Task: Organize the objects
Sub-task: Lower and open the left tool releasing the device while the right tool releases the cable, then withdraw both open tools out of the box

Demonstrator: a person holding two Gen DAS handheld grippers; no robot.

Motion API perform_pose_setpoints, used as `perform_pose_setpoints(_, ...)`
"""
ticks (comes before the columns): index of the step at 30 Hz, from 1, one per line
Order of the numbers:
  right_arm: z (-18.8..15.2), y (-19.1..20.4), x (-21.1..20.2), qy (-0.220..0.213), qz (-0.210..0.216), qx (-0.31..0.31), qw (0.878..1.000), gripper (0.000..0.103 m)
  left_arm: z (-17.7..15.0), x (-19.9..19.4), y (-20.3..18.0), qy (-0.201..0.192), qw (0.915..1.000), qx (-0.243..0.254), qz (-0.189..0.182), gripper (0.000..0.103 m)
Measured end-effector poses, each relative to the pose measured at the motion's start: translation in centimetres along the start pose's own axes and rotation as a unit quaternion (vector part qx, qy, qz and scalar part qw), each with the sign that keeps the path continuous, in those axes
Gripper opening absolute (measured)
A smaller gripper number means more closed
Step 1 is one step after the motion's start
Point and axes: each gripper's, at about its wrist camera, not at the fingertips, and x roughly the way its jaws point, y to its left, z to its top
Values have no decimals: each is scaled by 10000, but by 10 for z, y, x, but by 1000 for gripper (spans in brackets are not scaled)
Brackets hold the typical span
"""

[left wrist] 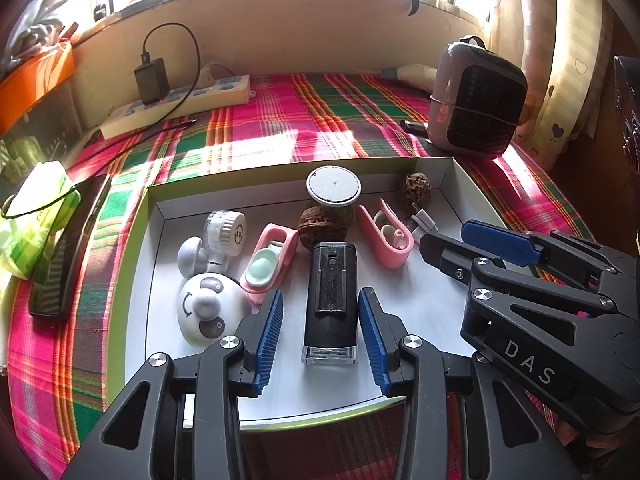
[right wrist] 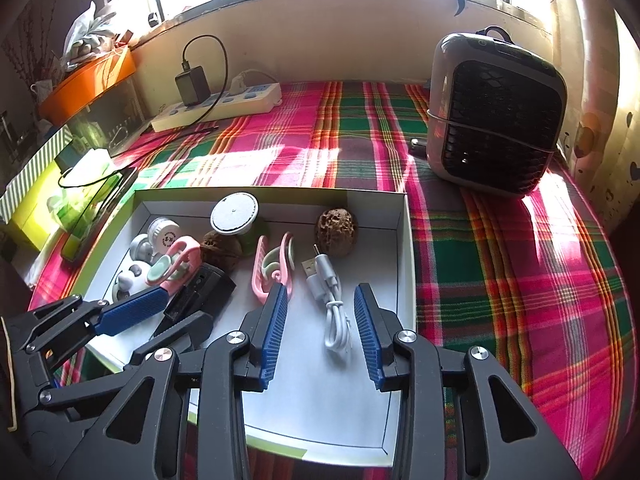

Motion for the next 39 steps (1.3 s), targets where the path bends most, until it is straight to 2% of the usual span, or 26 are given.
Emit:
perform_pose_setpoints(11,-11,4,-28,-275,86,66,9996,37,-10,-20,0,-219,9996,-51,190,38)
perform_pose_setpoints(14,-16,7,-34,-347,80,43,9994,37,-14,-27,0,-253,9996,-67,144,38)
perform_pose_setpoints(21,-26,14,-54,-560,90,-24,9984,37,-26,-48,-1,-487,9981,-51,379,38)
perform_pose_setpoints(24,-33,16,-61,-627,63,-21,9980,37,-32,-52,2,-425,9986,-167,280,38)
perform_pose_setpoints(39,-67,22,-78,-616,23,-24,9981,37,-63,-72,3,-461,9976,-230,464,38)
